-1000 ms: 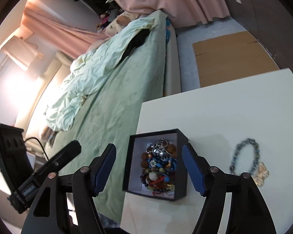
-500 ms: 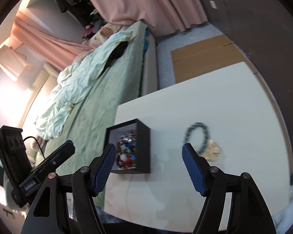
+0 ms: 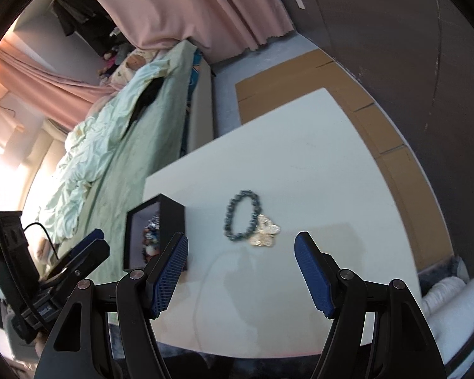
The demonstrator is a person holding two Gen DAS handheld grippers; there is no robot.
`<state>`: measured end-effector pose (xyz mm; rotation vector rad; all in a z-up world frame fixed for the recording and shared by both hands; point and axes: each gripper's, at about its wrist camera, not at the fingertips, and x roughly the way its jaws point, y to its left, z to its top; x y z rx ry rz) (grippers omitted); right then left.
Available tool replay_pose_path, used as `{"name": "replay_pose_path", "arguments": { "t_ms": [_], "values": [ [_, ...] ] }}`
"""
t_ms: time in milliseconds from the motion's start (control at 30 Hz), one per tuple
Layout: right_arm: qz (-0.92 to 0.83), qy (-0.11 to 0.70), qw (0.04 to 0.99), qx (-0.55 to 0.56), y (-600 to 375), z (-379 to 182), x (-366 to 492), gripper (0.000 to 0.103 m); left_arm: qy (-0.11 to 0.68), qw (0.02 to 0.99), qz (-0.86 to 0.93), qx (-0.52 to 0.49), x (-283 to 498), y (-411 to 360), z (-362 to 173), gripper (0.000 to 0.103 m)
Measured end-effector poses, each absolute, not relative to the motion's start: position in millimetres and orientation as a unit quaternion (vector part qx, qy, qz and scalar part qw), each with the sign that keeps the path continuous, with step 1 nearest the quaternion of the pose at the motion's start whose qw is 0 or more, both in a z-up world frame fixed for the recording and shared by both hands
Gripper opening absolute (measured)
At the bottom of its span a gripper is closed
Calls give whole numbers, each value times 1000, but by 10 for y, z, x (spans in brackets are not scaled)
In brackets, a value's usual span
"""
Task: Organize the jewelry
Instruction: 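Lower the right gripper onto the gold butterfly pendant and close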
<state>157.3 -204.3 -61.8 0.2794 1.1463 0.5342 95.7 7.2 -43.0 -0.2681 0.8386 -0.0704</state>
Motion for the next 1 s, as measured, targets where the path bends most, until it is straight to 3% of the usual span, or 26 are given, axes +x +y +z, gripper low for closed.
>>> {"name": "replay_pose_path", "arguments": {
  "t_ms": [133, 367, 600, 1000],
  "values": [
    [245, 549, 790, 120, -2036, -760, 1599, 69, 415, 900, -37, -124, 1016, 29, -485, 84],
    [241, 578, 772, 105, -1851, -1014, 1664, 44, 423, 898, -32, -120, 1101, 40, -523, 70],
    [230, 594, 766, 81, -1627, -1186, 1754, 26, 425, 897, -30, -118, 1156, 84, -536, 66],
    [205, 606, 768, 34, -1404, -1379, 1926, 17, 421, 897, -23, -134, 1252, 208, -538, 65]
  ]
}}
